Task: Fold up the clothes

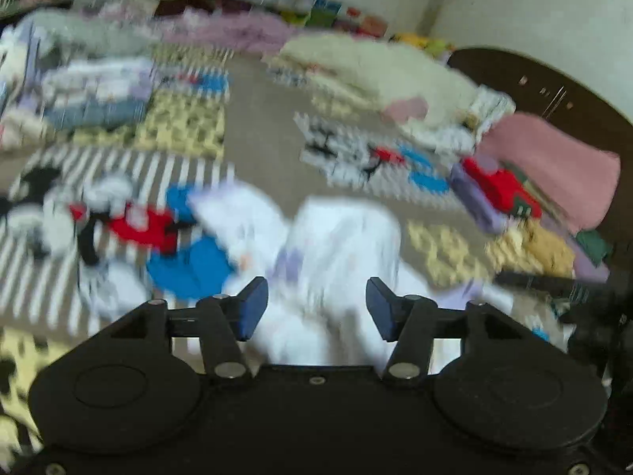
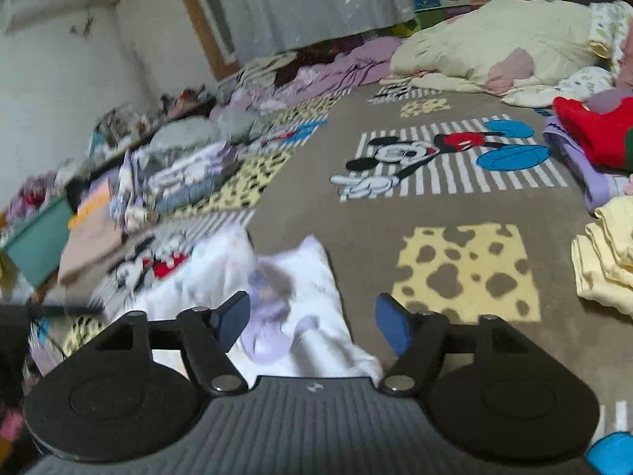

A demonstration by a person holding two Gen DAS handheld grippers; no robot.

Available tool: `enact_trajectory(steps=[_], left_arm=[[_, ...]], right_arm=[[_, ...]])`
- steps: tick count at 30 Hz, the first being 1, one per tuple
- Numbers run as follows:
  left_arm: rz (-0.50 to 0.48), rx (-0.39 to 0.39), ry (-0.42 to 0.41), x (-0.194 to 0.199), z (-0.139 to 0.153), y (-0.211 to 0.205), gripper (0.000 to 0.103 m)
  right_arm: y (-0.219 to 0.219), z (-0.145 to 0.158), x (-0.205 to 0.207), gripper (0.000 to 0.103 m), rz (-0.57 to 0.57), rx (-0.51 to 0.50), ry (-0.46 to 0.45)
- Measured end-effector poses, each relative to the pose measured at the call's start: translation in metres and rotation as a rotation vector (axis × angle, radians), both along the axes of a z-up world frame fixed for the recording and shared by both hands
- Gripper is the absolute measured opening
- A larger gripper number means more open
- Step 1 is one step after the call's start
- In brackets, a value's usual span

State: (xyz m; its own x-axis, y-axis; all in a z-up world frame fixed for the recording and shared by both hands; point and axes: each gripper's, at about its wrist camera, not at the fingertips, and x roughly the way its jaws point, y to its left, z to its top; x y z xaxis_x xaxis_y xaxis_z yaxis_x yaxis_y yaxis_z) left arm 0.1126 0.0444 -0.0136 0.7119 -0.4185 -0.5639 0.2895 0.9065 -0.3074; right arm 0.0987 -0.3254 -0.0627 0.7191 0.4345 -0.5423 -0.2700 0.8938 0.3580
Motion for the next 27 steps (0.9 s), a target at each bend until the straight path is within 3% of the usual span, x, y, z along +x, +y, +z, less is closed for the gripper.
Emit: enact_trajectory(steps=[7,13,14,17,21,25,26,27], left_arm=[[-0.122,0.098,-0.027,0.056,0.018,-0.040,0.070],[-0.335,0.297,-0.039,0.082,0.013,-0.095,0.071],[-0.371,0.336,-0.049,0.084,0.012,-0.104,0.071],[-0.482,0.461,-0.061,0.097,0.004,-0.129,0.072],[-0.586,0.616,-0.055,0.114,-0.015,-0.154,0.073],[-0.627,0.664,0.014,0.120,-0.038,-0.160,0.073],[-0.628,0.680,0.023,0.119,-0.044,-0.160,0.060],[-0.630,0.696,0.033,0.118,-0.050,-0.160,0.034]], right_arm=[[0.003,-0.012,0.002,0.071,0.063,-0.029,0.038],[0.014,-0.014,0.005,0.070,0.170,-0.110,0.044],[0.016,-0.014,0.005,0.068,0.180,-0.120,0.046],[0.021,-0.016,0.008,0.046,0.219,-0.143,0.059],[0.029,-0.015,0.008,0.043,0.233,-0.209,0.066],[0.032,-0.011,0.003,0.033,0.228,-0.240,0.052],[0.032,-0.010,0.002,0.028,0.223,-0.241,0.048],[0.031,-0.010,0.001,0.023,0.216,-0.238,0.044]])
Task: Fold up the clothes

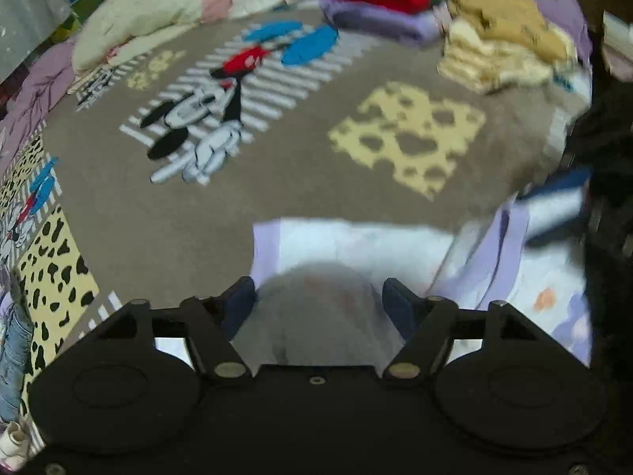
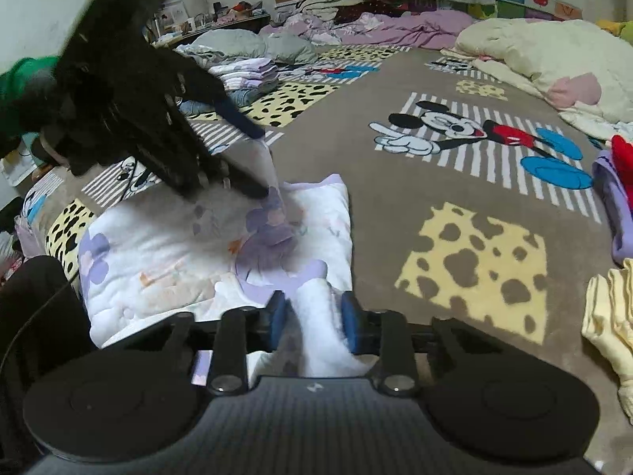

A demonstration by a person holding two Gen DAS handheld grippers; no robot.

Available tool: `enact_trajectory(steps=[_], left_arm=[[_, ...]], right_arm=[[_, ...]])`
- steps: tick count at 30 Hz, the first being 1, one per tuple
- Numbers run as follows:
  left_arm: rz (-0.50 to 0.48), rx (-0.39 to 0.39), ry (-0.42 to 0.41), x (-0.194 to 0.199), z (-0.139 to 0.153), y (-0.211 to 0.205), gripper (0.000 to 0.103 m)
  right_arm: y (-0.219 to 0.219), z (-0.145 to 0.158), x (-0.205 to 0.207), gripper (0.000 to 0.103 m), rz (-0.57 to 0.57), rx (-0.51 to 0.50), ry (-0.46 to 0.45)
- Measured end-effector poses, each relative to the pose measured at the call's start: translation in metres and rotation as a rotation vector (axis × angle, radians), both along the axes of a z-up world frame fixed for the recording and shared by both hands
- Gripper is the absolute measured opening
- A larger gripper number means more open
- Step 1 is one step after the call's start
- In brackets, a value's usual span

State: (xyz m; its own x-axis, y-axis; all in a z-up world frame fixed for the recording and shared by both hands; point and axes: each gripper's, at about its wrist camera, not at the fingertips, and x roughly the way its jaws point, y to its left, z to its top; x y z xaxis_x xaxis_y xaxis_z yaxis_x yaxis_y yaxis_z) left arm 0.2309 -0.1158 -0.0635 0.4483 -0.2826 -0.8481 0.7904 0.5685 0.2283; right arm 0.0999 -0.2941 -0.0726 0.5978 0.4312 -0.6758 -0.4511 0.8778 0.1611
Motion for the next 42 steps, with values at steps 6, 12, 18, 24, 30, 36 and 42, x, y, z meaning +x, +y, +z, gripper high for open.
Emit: enact_trajectory(steps=[6,12,18,24,30,36,42], left_arm=[[0.035,-0.101,-0.049,-0.026,0.021,0.028,0.018],[0.137,-0.254,-0.133,-0.051,0.067,0.066,0.017],[0.245,-0.431,-0.191,-0.070,0.114,0.109,0.017],[0.275,-0.540,-0.264,-0.090,0.161,0.128,0.017],[0.267,-0.658,-0.318,-0.106,0.214,0.144,0.016],[0.213,-0.690,-0.335,-0.135,0.249,0.152,0.016],[0.187,-0.644,-0.350,-0.152,0.252,0.157,0.017]], right_arm=[[-0.004,0.006,-0.003,0.016,-0.008,0.023,-0.023],[0.012,0.024,0.008,0.014,0.098,-0.099,-0.097],[0.020,0.068,0.023,0.013,0.169,-0.182,-0.204],[0.027,0.133,0.024,0.012,0.212,-0.228,-0.336],[0.033,0.209,0.015,0.011,0.238,-0.285,-0.497],[0.032,0.273,0.001,0.011,0.271,-0.328,-0.610],[0.035,0.296,-0.015,0.011,0.359,-0.346,-0.589]])
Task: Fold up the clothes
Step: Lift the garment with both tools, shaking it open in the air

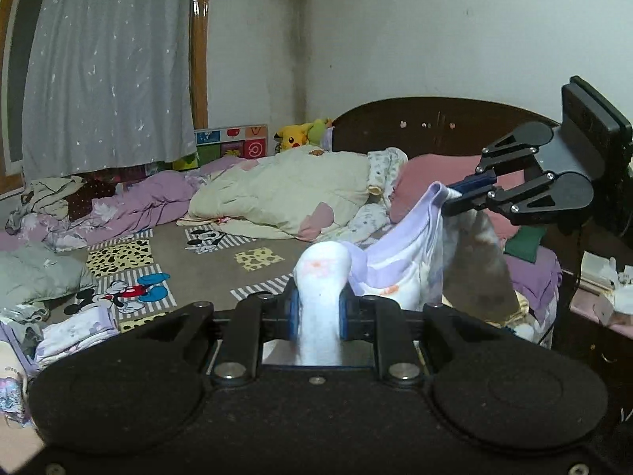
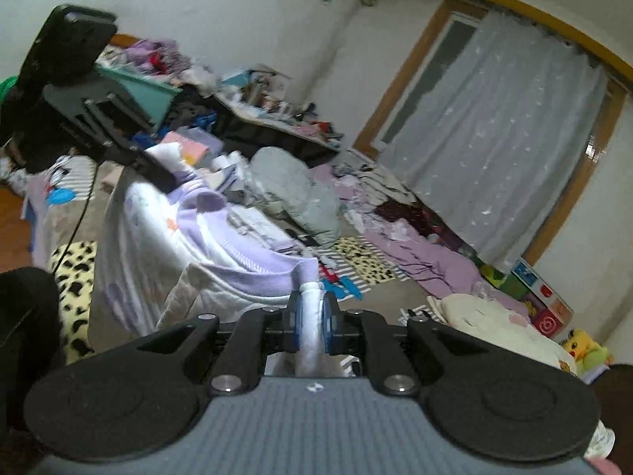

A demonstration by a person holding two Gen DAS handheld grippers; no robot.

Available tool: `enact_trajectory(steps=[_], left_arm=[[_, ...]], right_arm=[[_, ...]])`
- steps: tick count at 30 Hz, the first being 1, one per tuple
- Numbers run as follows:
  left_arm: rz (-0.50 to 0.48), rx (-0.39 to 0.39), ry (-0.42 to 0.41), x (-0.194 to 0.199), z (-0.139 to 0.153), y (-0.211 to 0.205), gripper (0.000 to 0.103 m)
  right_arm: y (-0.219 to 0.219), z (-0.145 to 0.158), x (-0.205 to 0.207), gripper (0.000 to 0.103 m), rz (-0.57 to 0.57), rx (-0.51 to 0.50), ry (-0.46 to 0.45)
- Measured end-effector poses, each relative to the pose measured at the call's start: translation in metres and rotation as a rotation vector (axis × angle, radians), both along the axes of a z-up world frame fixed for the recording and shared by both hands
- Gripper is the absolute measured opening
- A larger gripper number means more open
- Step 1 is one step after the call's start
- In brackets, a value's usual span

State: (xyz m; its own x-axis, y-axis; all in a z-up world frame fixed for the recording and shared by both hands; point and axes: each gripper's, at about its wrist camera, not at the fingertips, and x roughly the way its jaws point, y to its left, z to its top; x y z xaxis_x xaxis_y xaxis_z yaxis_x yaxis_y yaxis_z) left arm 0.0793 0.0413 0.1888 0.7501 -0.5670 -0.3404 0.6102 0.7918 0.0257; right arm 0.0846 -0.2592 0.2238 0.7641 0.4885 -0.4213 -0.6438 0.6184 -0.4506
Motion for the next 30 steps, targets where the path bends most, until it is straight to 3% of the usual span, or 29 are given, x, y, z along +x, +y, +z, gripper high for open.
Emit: enact_trajectory(steps=[5,11,13,15,17,19,21,22,25,27,30], left_arm=[[0.015,0.024,0.030,0.023,-0.011,0.009,0.017],[0.099,0.113,0.122,0.096,-0.052,0.000,0.017],[0.133,0.139,0.085,0.118,-0.062,-0.009,0.017],[0.174,0.141,0.011,0.139,-0.067,-0.016,0.017],[0.211,0.087,-0.105,0.150,-0.064,-0.016,0.017],[0.225,0.007,-0.191,0.153,-0.056,-0.013,0.018],[0.221,0.007,-0.246,0.152,-0.055,-0.015,0.018],[0.211,0.038,-0.262,0.149,-0.059,-0.019,0.018],[0.158,0.192,-0.259,0.136,-0.096,-0.029,0.018],[0.116,0.312,-0.224,0.122,-0.136,-0.035,0.018],[0.018,0.511,-0.154,0.093,-0.212,-0.041,0.018]], right_arm=[[0.004,-0.003,0.008,0.011,0.035,-0.020,0.104],[0.023,-0.032,0.058,0.011,0.004,-0.022,0.233],[0.032,-0.047,0.077,0.010,-0.029,-0.041,0.246],[0.040,-0.056,0.103,0.010,-0.090,-0.039,0.228],[0.044,-0.057,0.127,0.009,-0.163,-0.019,0.178],[0.045,-0.046,0.141,0.009,-0.244,0.036,0.071],[0.046,-0.037,0.138,0.009,-0.294,0.070,-0.066],[0.046,-0.034,0.132,0.009,-0.305,0.089,-0.135],[0.051,-0.052,0.119,0.010,-0.300,0.052,-0.210],[0.053,-0.080,0.112,0.010,-0.269,0.007,-0.171],[0.056,-0.150,0.099,0.010,-0.208,-0.108,-0.030]])
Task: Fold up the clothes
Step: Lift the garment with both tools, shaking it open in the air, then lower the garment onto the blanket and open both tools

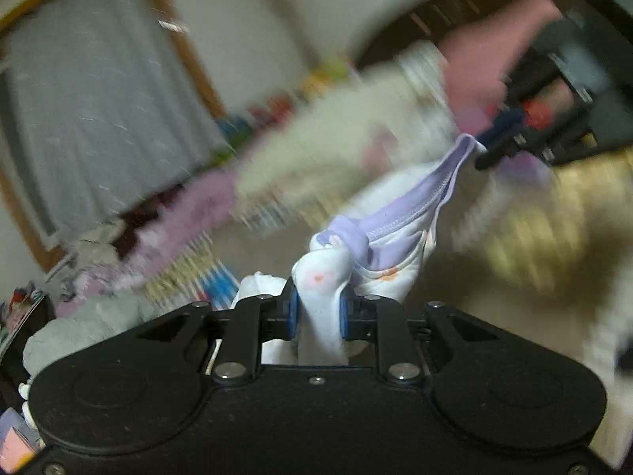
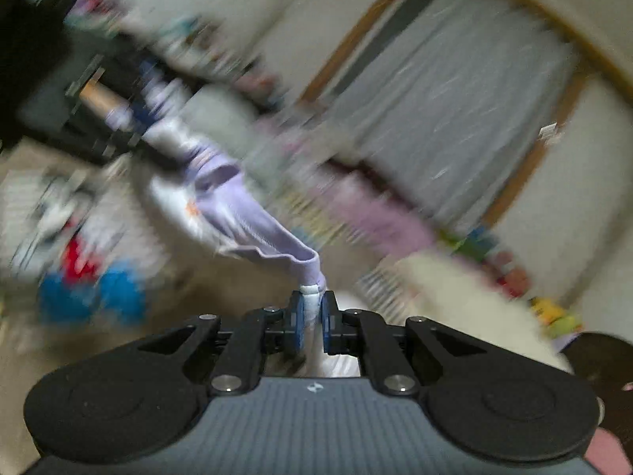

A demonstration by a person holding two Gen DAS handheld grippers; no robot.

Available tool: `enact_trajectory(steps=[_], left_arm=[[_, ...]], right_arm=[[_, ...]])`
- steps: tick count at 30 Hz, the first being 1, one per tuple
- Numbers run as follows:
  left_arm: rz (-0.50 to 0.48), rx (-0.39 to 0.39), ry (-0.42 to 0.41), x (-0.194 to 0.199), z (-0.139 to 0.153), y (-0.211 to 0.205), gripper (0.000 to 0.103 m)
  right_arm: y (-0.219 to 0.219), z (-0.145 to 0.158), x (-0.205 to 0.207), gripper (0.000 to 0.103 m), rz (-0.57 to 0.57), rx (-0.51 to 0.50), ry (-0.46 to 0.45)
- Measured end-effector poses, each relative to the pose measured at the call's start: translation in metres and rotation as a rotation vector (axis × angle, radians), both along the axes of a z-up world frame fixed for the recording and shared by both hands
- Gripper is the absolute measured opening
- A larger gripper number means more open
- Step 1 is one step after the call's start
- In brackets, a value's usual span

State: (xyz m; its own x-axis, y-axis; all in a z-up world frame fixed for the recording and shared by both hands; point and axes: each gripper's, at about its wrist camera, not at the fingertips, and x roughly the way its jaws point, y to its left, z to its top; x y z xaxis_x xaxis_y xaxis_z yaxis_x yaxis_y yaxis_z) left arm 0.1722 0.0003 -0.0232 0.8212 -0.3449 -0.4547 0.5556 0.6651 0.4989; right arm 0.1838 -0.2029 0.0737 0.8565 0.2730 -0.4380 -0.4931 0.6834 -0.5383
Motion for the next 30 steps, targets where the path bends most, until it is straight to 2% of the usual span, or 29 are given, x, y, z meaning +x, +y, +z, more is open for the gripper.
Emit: enact_trajectory(steps=[2,4,7,8,11,12,15,17,21,24,26,30], left_arm=[[-0.045,0.119,0.061,-0.021,-0.048,-0.007,0.017],[-0.073,0.184,0.103,-0.038,-0.084,-0.009,0.017],[-0.080,0.239,0.100,-0.055,-0.108,-0.010,0.017],[-0.078,0.246,0.098,-0.059,-0.110,-0.009,0.017],[-0.070,0.258,0.100,-0.068,-0.114,-0.006,0.017],[-0.069,0.259,0.121,-0.064,-0.114,-0.008,0.020],[-0.071,0.229,0.192,-0.058,-0.112,-0.007,0.051],[-0.056,0.169,0.230,-0.058,-0.105,0.000,0.052],[0.062,-0.102,0.320,-0.048,-0.077,0.032,0.052],[0.165,-0.333,0.383,-0.032,-0.060,0.061,0.056],[0.213,-0.459,0.413,-0.021,-0.051,0.072,0.056],[0.305,-0.619,0.438,-0.003,-0.035,0.075,0.056]], right_arm=[[0.005,-0.057,-0.015,0.010,0.047,-0.081,0.147],[0.014,-0.119,-0.037,0.009,0.117,-0.206,0.260],[0.031,-0.179,-0.072,0.009,0.202,-0.351,0.322],[0.034,-0.185,-0.080,0.003,0.218,-0.358,0.341],[0.042,-0.190,-0.097,0.001,0.245,-0.362,0.350],[0.045,-0.190,-0.102,0.001,0.251,-0.361,0.347],[0.045,-0.188,-0.101,0.001,0.237,-0.316,0.366],[0.040,-0.184,-0.095,0.004,0.216,-0.253,0.403],[0.020,-0.156,-0.080,0.014,0.158,-0.055,0.473],[-0.016,-0.135,-0.056,0.026,0.069,0.163,0.530],[-0.040,-0.129,-0.032,0.029,0.001,0.308,0.560],[-0.093,-0.126,0.012,0.030,-0.137,0.619,0.586]])
